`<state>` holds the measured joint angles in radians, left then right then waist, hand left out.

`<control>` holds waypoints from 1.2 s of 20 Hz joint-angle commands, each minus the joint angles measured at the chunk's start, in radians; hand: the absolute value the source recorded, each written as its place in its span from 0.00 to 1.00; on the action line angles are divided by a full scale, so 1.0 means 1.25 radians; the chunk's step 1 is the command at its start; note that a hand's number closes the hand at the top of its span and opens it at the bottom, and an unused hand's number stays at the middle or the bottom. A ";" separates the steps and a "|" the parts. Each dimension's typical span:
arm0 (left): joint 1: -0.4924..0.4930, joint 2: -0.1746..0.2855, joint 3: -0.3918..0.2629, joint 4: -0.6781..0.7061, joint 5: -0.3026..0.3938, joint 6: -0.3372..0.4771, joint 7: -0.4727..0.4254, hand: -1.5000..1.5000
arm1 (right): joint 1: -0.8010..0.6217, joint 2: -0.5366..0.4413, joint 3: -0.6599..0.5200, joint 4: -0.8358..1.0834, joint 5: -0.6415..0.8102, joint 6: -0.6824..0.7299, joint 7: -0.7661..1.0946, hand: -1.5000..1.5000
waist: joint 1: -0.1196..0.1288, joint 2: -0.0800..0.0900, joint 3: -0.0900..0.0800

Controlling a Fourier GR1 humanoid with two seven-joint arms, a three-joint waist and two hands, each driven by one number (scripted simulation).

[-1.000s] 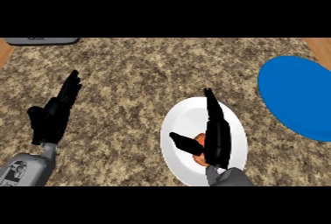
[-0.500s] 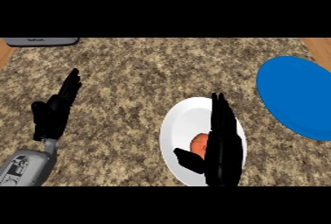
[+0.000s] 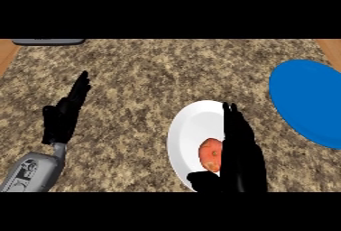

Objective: Pick the squash from the plate and place it in the plate

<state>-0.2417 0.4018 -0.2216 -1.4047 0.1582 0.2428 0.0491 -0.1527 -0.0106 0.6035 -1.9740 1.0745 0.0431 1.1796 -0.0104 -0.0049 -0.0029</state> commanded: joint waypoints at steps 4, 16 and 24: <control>-0.019 -0.032 -0.005 0.020 -0.019 0.009 0.002 0.50 | 0.002 0.008 -0.035 -0.049 -0.075 0.160 0.180 0.00 | 0.001 0.003 0.001; -0.011 -0.029 0.025 0.030 -0.020 -0.024 -0.016 0.50 | -0.010 0.008 -0.110 0.103 -0.152 0.168 0.135 0.00 | 0.010 0.005 0.001; -0.007 -0.044 0.026 -0.015 -0.049 -0.019 0.024 0.50 | 0.018 0.008 -0.100 0.190 -0.164 0.115 0.092 0.00 | 0.010 0.004 0.002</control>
<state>-0.2546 0.3698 -0.1846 -1.4170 0.1194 0.2038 0.0767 -0.1338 -0.0107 0.4618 -1.7722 0.8828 0.1792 1.1435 0.0038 0.0000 -0.0003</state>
